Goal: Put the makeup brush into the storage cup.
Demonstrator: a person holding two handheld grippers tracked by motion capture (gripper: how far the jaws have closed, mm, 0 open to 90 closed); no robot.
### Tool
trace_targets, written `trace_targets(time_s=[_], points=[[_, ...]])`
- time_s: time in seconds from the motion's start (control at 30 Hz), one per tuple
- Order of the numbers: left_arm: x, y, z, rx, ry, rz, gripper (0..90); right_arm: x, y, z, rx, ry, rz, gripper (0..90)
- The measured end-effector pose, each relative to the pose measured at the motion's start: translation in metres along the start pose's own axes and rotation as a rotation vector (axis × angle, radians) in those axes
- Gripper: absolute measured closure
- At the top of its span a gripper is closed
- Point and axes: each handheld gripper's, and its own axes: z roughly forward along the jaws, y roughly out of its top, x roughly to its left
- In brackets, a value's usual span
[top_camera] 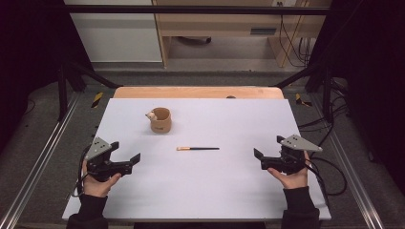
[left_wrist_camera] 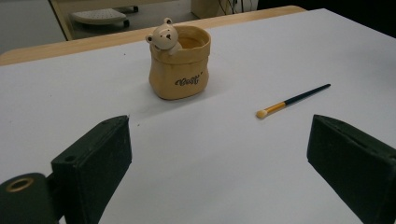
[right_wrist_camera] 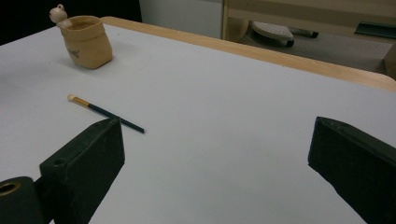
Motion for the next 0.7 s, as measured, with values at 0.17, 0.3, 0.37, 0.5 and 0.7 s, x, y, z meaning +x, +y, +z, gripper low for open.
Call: trace_targets(time_s=[0.17,0.3,0.37,0.5,0.7], points=[[-0.0006,-0.0013,0.0012,0.009,0.004,0.005,6.2,0.0014,-0.0007,0.0012,0.011,0.007,-0.003,3.8],[-0.0015,-0.0028,0.0028,0.020,0.006,0.016,6.2,0.0017,-0.0005,0.0010,0.015,0.006,0.001,3.8],[-0.0020,-0.0033,0.0037,0.022,0.007,0.019,6.2,0.0013,-0.0002,0.0013,0.018,0.002,-0.004,3.9],[-0.0023,-0.0040,0.0046,0.024,0.006,0.020,6.2,0.0020,-0.0004,0.0028,0.031,0.000,-0.008,3.9],[-0.0026,-0.0053,0.0070,0.036,0.006,0.022,6.2,0.0043,0.0000,0.0067,0.046,0.006,-0.021,3.9]])
